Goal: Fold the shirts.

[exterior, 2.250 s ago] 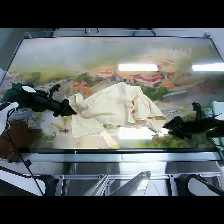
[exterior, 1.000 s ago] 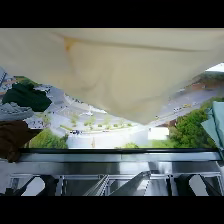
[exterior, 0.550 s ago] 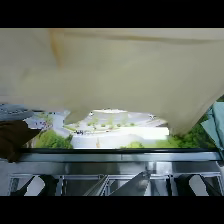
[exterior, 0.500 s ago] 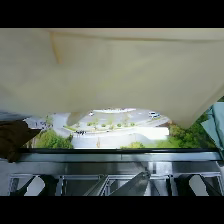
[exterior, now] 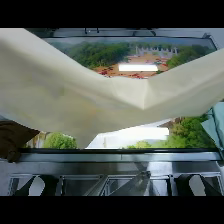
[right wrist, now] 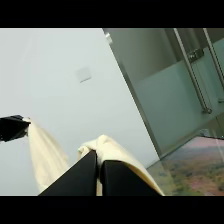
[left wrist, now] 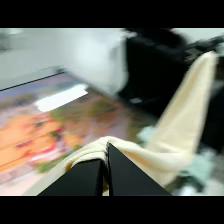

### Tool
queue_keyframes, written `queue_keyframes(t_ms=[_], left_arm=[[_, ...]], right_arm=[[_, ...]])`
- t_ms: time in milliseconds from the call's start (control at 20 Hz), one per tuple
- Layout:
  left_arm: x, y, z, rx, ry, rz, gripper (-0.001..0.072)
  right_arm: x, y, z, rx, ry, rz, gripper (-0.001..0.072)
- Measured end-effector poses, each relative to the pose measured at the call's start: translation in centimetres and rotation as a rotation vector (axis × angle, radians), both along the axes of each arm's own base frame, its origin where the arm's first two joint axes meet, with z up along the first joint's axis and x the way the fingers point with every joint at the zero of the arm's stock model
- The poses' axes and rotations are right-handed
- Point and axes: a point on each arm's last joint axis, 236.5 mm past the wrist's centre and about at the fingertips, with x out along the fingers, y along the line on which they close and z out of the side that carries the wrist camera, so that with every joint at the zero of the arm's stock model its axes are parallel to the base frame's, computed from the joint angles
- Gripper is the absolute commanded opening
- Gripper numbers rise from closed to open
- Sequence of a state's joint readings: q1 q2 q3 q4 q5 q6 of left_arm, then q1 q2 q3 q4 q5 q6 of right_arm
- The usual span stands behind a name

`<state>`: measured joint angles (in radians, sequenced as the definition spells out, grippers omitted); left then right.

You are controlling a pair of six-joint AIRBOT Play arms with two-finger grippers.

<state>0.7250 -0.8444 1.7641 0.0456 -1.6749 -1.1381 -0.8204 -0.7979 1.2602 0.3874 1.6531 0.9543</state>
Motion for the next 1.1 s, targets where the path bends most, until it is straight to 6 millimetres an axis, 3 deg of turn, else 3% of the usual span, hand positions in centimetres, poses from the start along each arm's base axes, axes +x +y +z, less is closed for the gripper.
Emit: queue_keyframes(t_ms=[150, 250, 300, 450, 650, 800, 950, 1100], left_arm=[[3.2, 4.0, -2.1, 0.086, 0.09, 0.225, 0.0019], [6.1, 6.3, -5.1, 0.096, 0.213, 0.258, 0.0019], [8.1, 7.3, -7.6, 0.101, 0.301, 0.256, 0.0019], [14.6, 9.3, -17.7, 0.15, 0.582, 0.26, 0.0019], [22.5, 9.1, -33.0, 0.241, 0.857, 0.227, 0.0016], [27.4, 8.9, -41.0, 0.278, 0.937, 0.226, 0.0017], [32.0, 8.8, -43.9, 0.294, 0.894, 0.245, 0.0019], [35.1, 8.5, -43.1, 0.303, 0.802, 0.268, 0.0019]], right_arm=[[3.9, -1.2, -3.9, -0.118, 0.17, -0.167, 0.0024], [7.7, -3.4, -8.0, -0.184, 0.335, -0.306, 0.0023], [9.6, -4.6, -10.6, -0.209, 0.423, -0.366, 0.0024], [15.1, -7.2, -19.5, -0.257, 0.683, -0.469, 0.0024], [22.6, -8.5, -33.2, -0.32, 0.944, -0.524, 0.0024], [27.4, -8.7, -40.0, -0.322, 0.998, -0.553, 0.0023], [31.7, -9.2, -42.4, -0.305, 0.954, -0.569, 0.0023], [34.3, -10.3, -42.4, -0.288, 0.901, -0.601, 0.0023]])
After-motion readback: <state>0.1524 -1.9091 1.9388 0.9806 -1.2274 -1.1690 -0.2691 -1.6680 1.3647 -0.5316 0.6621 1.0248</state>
